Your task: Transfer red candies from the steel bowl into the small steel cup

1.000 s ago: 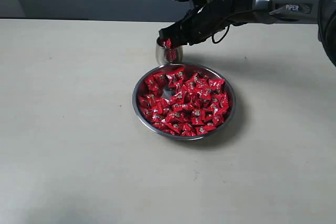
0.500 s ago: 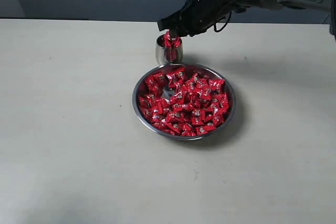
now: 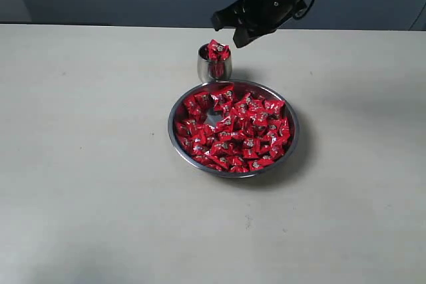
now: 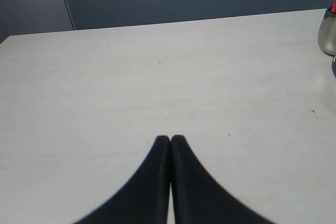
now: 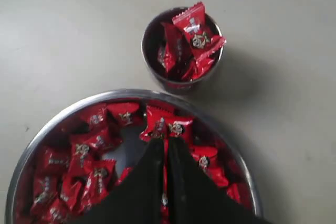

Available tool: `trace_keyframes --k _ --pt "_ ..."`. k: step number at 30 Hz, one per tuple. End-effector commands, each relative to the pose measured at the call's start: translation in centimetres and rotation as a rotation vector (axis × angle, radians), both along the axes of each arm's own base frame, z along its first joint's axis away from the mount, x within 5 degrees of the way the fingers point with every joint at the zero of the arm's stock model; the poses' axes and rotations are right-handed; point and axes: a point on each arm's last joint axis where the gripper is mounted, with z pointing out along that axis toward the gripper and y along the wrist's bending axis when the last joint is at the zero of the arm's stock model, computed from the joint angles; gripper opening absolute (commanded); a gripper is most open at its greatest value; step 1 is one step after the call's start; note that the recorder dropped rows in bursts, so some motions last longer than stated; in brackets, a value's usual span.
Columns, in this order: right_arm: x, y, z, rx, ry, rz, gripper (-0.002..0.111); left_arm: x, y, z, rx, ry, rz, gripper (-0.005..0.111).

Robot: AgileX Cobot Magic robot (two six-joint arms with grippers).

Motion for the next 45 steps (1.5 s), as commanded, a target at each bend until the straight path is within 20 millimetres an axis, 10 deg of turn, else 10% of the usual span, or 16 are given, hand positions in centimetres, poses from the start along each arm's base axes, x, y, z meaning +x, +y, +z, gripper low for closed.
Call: trace_keyframes --k 1,14,26,45 --pt "-1.9 -1.3 2.0 -0.017 0.018 -0.004 0.0 0.0 0.0 0.4 0.002 -0.018 -0.008 0.0" --pt "-14.1 -9.6 8.5 -0.047 -0.153 -0.055 0.0 0.0 0.0 0.4 0.002 -0.018 -0.008 0.0" --pt "-35.8 -22.6 13.4 0.268 -0.7 -0.114 0.0 0.0 0.0 0.4 0.002 -0.018 -0.008 0.0" --pt "-40.4 -24.9 10.5 0.391 -0.803 -0.11 0.0 0.0 0.0 0.4 0.002 -0.018 -0.008 0.0"
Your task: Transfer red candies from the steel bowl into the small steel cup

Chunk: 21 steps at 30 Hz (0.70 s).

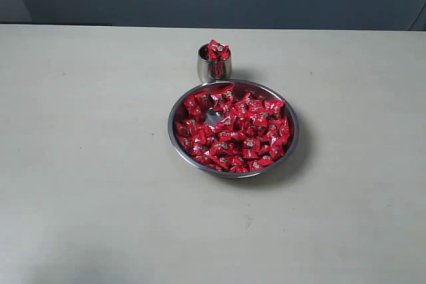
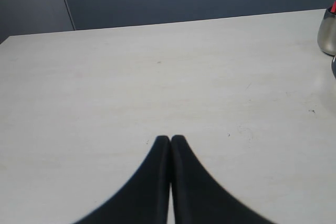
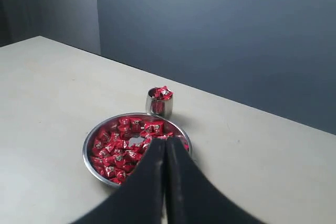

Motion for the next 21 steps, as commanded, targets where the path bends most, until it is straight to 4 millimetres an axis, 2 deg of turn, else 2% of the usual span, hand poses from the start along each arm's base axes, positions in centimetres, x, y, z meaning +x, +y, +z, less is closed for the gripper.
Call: trace_keyframes --k 1,7,12,16,21 --pt "0.0 0.1 -0.2 0.008 0.011 0.005 0.0 0.0 0.0 0.4 0.002 -0.018 -0.008 0.0" --pt "0.3 0.1 -0.8 -0.009 0.013 -0.008 0.0 0.0 0.0 0.4 0.002 -0.018 -0.008 0.0" --pt "2.3 1.0 -2.2 0.071 -0.092 -0.048 0.0 0.0 0.0 0.4 0.002 -0.018 -0.008 0.0" --pt "4.2 1.7 -4.9 0.115 -0.144 -0.117 0.0 0.0 0.0 0.4 0.002 -0.018 -0.008 0.0" --pt "5.8 1.9 -9.1 0.164 -0.159 -0.231 0.0 0.0 0.0 0.4 0.002 -0.018 -0.008 0.0"
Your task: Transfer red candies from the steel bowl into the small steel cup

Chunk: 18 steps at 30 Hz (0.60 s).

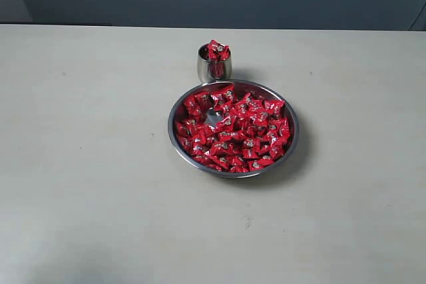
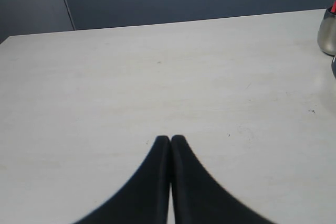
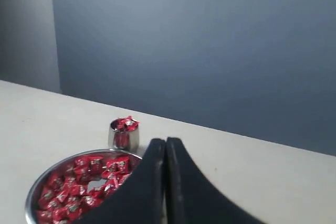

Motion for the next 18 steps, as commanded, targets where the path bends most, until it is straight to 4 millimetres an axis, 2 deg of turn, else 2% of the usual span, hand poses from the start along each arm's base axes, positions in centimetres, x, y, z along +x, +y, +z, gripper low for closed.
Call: trace_keyframes --k 1,6,10,18 --pt "1.1 -0.1 -3.0 0.073 -0.052 -0.109 0.0 0.0 0.0 0.4 0.002 -0.018 -0.008 0.0" --pt "2.0 -0.6 -6.5 0.076 -0.007 -0.238 0.0 0.0 0.0 0.4 0.002 -0.018 -0.008 0.0" --pt "2.4 -0.9 -8.4 0.072 0.054 -0.324 0.0 0.0 0.0 0.4 0.002 -0.018 -0.008 0.0" --pt "2.2 -0.8 -9.7 0.027 0.196 -0.322 0.0 0.0 0.0 0.4 0.002 -0.018 -0.008 0.0"
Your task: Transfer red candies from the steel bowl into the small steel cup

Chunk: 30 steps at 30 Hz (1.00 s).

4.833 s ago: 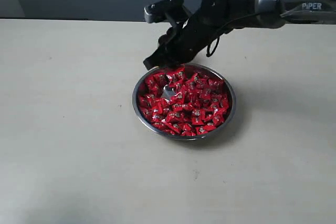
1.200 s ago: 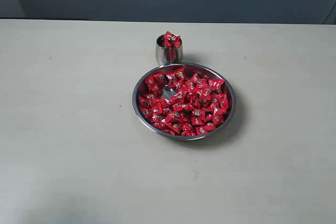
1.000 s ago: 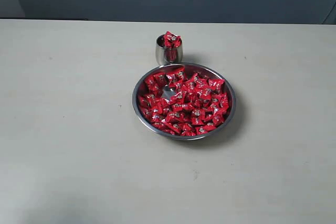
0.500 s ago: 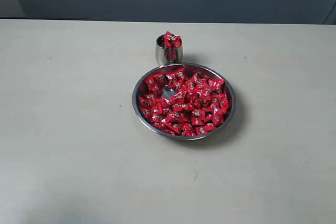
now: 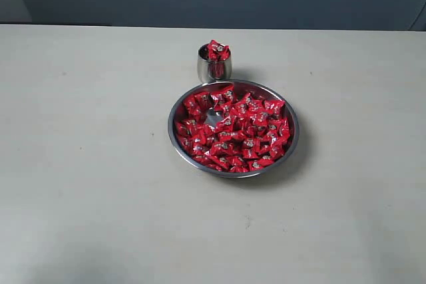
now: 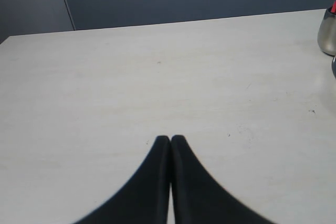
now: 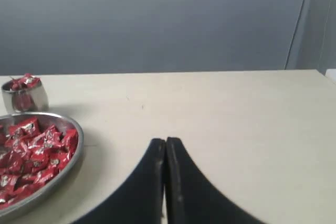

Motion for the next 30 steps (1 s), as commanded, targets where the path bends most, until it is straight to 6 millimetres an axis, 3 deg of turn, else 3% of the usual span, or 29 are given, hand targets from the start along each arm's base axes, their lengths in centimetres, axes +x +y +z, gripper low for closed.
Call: trace_keyframes --k 1,30 --pt "-0.12 0.06 -0.7 -0.006 0.058 0.005 0.0 -0.03 -0.04 0.35 0.002 -0.018 -0.008 0.0" --pt "-0.06 -0.42 -0.76 -0.082 0.056 -0.055 0.0 -0.03 -0.04 0.35 0.002 -0.018 -0.008 0.0"
